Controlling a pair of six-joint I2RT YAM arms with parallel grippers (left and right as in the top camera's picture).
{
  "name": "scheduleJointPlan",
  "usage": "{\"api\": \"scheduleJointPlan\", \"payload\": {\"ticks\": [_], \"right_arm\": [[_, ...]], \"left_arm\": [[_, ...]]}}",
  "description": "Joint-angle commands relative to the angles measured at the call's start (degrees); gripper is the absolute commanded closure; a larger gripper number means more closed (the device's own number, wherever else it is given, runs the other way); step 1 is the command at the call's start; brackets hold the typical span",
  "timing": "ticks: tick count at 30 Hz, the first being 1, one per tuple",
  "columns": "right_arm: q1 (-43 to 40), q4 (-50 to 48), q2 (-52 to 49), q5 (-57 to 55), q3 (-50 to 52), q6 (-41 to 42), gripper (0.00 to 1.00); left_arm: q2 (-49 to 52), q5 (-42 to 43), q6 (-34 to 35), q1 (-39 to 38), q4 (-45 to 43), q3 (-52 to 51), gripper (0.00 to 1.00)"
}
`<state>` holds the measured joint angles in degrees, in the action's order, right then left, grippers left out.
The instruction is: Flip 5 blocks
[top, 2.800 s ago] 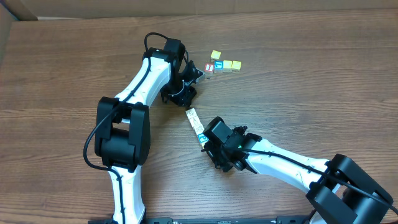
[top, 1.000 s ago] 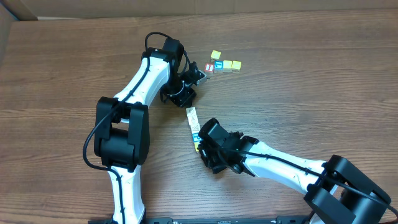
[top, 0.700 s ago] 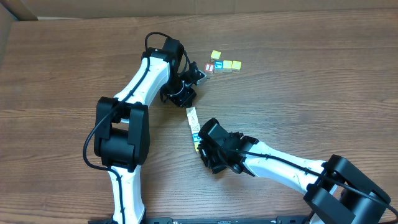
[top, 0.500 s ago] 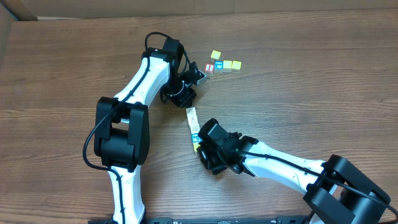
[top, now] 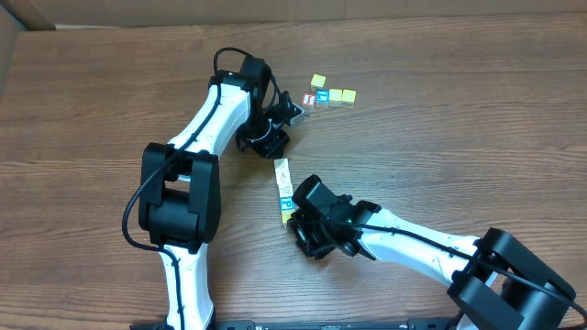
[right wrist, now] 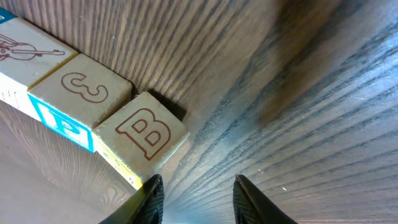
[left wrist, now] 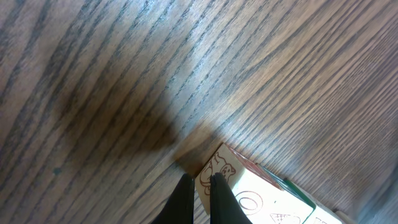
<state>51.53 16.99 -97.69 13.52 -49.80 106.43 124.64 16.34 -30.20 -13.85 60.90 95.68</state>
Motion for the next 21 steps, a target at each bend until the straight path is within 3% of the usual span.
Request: {"api": "scheduleJointPlan", "payload": {"ticks": [1, 6, 10, 14, 21], "right_arm": [[0.2, -0.5, 0.2, -0.5, -0.1, -0.4, 0.57], [0.2, -0.4, 0.2, -0.5, -0.1, -0.4, 0.53], [0.2, -0.2, 0.2, -0.2, -0.1, -0.3, 0.81], [0.2, -0.3, 0.2, 1.6, -0.1, 0.3, 0.96], [0.2, -0.2, 0.2, 2.6, -0.1, 1.2, 0.96]], "left_arm": [[0.7, 1.2, 0.6, 0.0, 0.6, 0.2, 0.96], [0.7, 1.2, 0.6, 0.0, 0.6, 0.2, 0.96], [0.7, 1.2, 0.6, 0.0, 0.6, 0.2, 0.96], [0.7, 1.2, 0.6, 0.0, 0.5, 0.2, 0.96], [0.7, 1.1, 0.6, 0.0, 0.5, 0.2, 0.96]]}}
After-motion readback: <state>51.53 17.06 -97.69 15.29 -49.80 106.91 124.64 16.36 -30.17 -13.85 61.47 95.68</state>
